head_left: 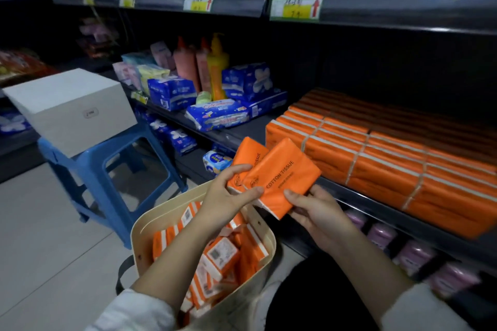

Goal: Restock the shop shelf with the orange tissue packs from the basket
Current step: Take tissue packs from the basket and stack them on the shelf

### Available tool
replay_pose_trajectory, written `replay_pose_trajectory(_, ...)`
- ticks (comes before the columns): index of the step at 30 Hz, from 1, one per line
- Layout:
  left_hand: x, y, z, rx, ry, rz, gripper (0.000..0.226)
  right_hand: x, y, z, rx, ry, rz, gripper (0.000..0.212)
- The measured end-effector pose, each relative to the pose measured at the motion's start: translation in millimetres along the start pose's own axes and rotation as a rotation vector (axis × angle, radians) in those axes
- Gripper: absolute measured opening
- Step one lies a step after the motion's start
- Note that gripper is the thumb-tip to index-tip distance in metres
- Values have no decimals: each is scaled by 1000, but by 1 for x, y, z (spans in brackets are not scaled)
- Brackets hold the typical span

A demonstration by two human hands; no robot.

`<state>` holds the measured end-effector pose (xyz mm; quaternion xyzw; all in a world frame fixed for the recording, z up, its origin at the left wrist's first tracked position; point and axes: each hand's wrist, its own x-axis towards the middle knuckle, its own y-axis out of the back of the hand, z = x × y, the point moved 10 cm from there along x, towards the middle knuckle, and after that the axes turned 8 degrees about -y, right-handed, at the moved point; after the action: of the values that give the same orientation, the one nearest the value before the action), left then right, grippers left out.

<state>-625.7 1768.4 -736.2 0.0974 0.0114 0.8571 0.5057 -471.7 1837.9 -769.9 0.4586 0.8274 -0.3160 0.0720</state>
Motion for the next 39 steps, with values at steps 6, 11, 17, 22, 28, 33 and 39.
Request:
replay_pose_trajectory(6,-3,-40,50,151,-173,-160,45,-41,51,-62,-164,217,132,85)
replay_pose_trajectory(11,-5,-86,79,216,-273,-308,45,-77,75,-96,-445,310,59,47)
replay_pose_trajectory(17,-10,-161,104,250,-352,-458,45,-117,134,-121,-513,345,101,34)
replay_pose_trajectory(22,-19,-227,111,232,-356,-589,47,-147,210,-131,-395,371,235,32)
replay_pose_trajectory(28,-8,-265,101,152,-271,-500,24,-188,314,-152,-84,436,451,70)
replay_pose_trajectory(33,-6,-290,97,153,-252,-542,48,-207,399,-153,-43,414,809,32)
replay_pose_trajectory(39,7,-302,80,241,-201,-511,55,-181,424,-155,-130,373,949,28)
